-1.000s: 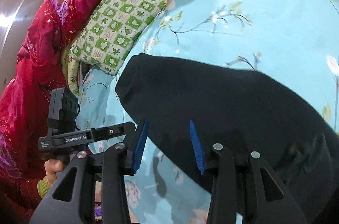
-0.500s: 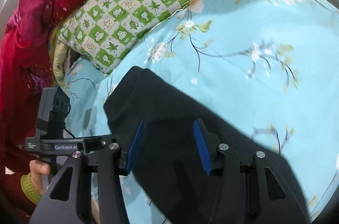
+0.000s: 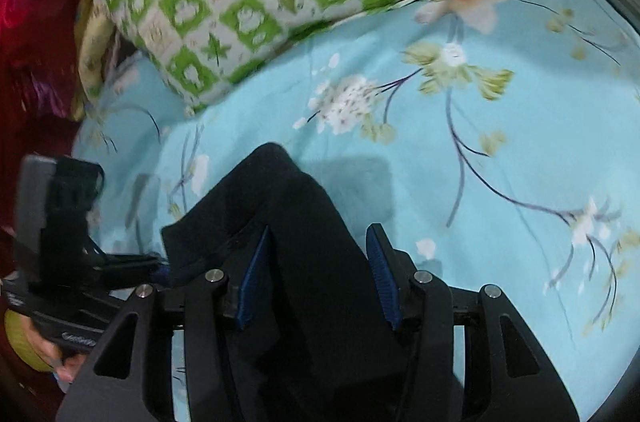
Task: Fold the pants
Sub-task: 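Grasp the folded pants end with the left tool while the right tool grasps beside it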
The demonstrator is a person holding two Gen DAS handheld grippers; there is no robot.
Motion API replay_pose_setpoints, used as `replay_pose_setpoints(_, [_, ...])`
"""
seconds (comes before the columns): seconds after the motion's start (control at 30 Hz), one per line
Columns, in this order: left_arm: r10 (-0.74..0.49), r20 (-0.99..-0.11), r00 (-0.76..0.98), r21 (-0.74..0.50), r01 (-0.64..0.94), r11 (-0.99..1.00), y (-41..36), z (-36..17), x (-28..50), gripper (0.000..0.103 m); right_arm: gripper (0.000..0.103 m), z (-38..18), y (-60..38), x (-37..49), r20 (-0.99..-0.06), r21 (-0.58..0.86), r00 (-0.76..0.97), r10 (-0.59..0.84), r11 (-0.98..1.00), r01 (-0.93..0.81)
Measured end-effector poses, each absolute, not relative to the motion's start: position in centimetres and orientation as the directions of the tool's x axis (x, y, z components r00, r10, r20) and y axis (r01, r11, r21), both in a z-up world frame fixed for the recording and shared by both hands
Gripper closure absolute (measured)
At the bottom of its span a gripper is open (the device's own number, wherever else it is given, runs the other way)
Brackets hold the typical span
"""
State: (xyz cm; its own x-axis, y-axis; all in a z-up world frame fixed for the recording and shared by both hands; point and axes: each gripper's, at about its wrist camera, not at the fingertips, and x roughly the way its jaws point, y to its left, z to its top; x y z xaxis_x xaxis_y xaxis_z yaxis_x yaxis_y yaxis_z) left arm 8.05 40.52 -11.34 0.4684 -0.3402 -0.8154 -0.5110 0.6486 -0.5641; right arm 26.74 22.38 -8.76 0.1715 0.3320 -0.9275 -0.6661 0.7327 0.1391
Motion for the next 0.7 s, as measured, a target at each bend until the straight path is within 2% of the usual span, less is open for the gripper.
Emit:
replay_pose_setpoints(0.07, [-0.321, -0.825, 0.465, -0.547, -0.516, 0.659, 40.7, -11.4, 8.0, 0.07, 0.058, -9.0, 22.8, 26.9, -0.933, 0.135, 0.157, 0.324, 0.719, -0.682])
replay_pose_setpoints(0.13, [-0.333, -0.816, 0.473, -0.562, -0.513, 0.649, 41.2, -11.5, 7.6, 0.075, 0.07, -8.9, 23.0, 26.9, -0.933, 0.142, 0.148, 0.329, 0.712, -0.687])
replay_pose_setpoints(0.23, [-0.349, -0.799, 0.489, -0.584, -0.494, 0.644, 41.2, -11.0, 7.7, 0.08, 0.076, -8.3, 22.6, 26.5, -0.923, 0.156, 0.156, 0.352, 0.713, -0.684])
replay_pose_setpoints(0.5, [-0.332, -0.773, 0.541, -0.58, -0.389, 0.716, 38.8, -6.2, 8.3, 0.083, 0.079, -3.9, 19.2, 24.8, -0.855, 0.24, 0.213, 0.472, 0.725, -0.645])
replay_pose_setpoints(0.7, [-0.355, -0.72, 0.596, -0.586, -0.249, 0.771, 34.9, -1.4, 8.6, 0.083, 0.08, 0.5, 14.2, 22.0, -0.764, 0.307, 0.297, 0.573, 0.728, -0.613])
